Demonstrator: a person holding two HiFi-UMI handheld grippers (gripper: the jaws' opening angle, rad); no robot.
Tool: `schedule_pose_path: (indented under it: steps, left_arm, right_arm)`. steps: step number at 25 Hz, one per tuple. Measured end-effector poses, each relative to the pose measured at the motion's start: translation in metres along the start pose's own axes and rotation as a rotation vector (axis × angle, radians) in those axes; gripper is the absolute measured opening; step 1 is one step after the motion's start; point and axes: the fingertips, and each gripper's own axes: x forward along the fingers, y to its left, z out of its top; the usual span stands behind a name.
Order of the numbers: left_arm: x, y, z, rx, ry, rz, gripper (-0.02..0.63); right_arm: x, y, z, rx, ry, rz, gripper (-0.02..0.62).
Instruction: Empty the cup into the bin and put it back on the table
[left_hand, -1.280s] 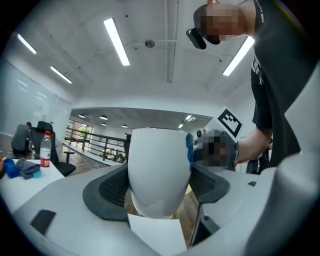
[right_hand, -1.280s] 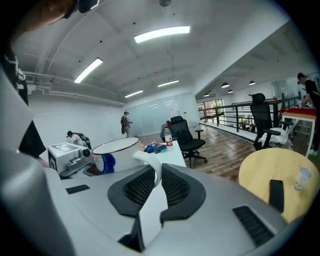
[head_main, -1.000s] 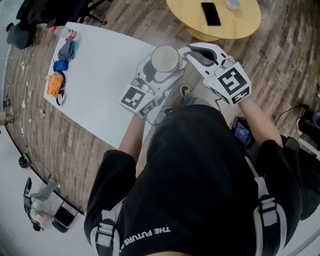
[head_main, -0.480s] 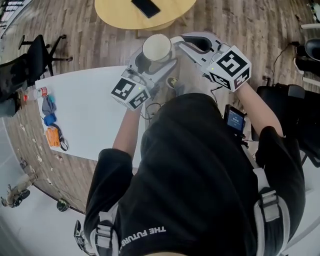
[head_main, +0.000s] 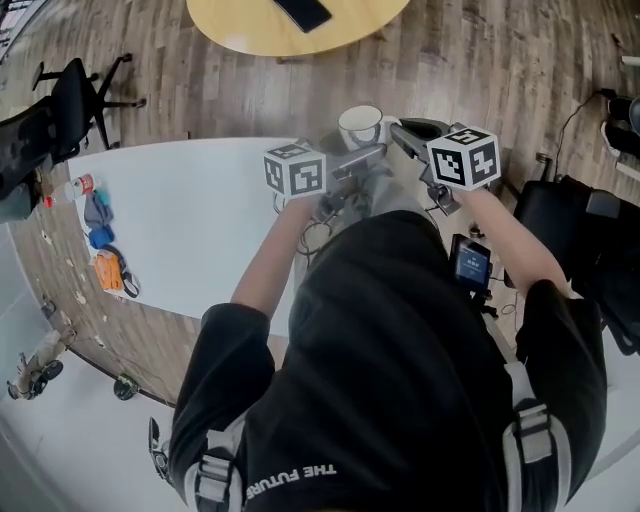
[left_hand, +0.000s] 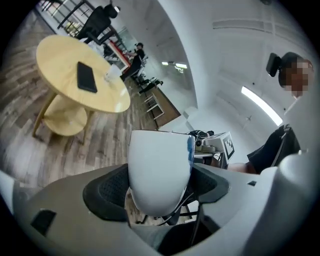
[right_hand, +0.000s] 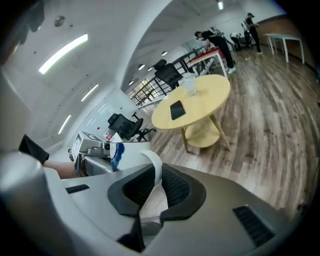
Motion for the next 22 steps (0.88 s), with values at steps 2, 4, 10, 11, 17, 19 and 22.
schedule_pose_path:
  steps: [2, 4, 10, 11, 17, 19, 22]
  left_arm:
    - [0.007, 0.008, -0.016, -0.062, 0.039, -0.007, 0.362]
    - [0.011, 0.015, -0.023, -0.103, 0.059, -0.014, 0.363]
    - [0.01, 0.027, -0.022, -0.158, 0.07, -0.021, 0.363]
    - [0.01, 0.028, -0.02, -0.161, 0.073, -0.023, 0.362]
    - [0.01, 0.032, -0.015, -0.154, 0.086, -0.021, 0.364]
    - [0.01, 0.033, -0.015, -0.15, 0.088, -0.028, 0.364]
    - [0.01, 0.033, -0.014, -0.136, 0.067, -0.038, 0.364]
  right_arm:
    - [0.004, -0.009, -0.017, 0.052, 0.041, -0.002, 0.051]
    - [0.009, -0.014, -0.025, 0.076, 0.067, -0.005, 0.051]
    - [0.02, -0.019, -0.027, 0.124, 0.1, 0.001, 0.051]
    - [0.021, -0.019, -0.026, 0.126, 0.1, 0.004, 0.051]
    - [0.026, -0.021, -0.022, 0.14, 0.124, 0.011, 0.051]
    - [0.026, -0.021, -0.023, 0.15, 0.137, 0.017, 0.051]
    - [0.027, -0.02, -0.024, 0.194, 0.152, 0.043, 0.051]
